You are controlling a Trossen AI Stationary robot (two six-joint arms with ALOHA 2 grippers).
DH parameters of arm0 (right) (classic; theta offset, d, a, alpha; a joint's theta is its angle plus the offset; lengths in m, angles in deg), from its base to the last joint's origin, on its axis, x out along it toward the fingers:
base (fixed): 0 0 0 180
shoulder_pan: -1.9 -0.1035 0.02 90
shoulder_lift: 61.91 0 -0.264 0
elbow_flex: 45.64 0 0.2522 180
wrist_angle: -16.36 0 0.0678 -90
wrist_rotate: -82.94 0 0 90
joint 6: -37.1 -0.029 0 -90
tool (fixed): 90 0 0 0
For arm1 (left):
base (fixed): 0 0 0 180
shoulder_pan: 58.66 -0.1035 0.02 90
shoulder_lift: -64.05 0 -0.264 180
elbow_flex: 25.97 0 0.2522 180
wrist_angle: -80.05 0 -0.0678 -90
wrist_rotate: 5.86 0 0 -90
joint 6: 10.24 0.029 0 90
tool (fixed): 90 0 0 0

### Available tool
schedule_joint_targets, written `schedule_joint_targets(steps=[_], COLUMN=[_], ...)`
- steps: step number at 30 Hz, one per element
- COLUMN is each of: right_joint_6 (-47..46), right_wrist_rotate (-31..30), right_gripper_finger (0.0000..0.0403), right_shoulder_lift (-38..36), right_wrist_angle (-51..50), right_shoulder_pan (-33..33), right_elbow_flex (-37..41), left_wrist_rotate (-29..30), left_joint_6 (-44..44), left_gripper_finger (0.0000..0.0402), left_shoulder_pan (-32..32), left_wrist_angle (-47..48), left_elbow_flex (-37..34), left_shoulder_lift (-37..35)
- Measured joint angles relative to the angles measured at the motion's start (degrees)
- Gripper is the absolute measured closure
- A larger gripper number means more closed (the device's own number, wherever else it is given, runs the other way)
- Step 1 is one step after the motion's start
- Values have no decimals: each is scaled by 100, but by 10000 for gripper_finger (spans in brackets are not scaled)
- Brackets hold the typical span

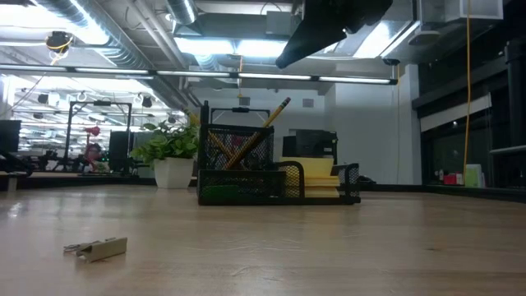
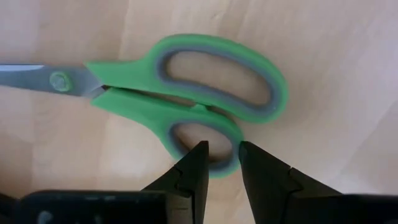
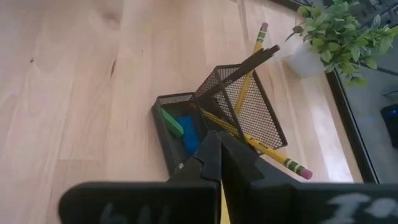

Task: Pick and place office supplies into organizer
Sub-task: Put the green scissors into the black desk organizer

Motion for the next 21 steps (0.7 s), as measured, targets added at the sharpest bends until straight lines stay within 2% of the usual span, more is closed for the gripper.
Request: schedule_joint_targets(steps=[9, 21], right_joint_6=[14, 46], right_wrist_rotate=[4, 37], right_gripper_finger=[398, 398], right_shoulder_lift=[0, 0], right_wrist_angle=[5, 101], right_shoulder_pan=[0, 0], right_elbow_flex=[0, 0], left_wrist_rotate=[-63, -45], left_joint_6=[58, 54], left_gripper_finger=[311, 311], left_shoulder_pan=[0, -11], left_wrist_angle=[-528, -514], left_elbow_flex=[-105, -98], left_shoulder_lift=[32, 42])
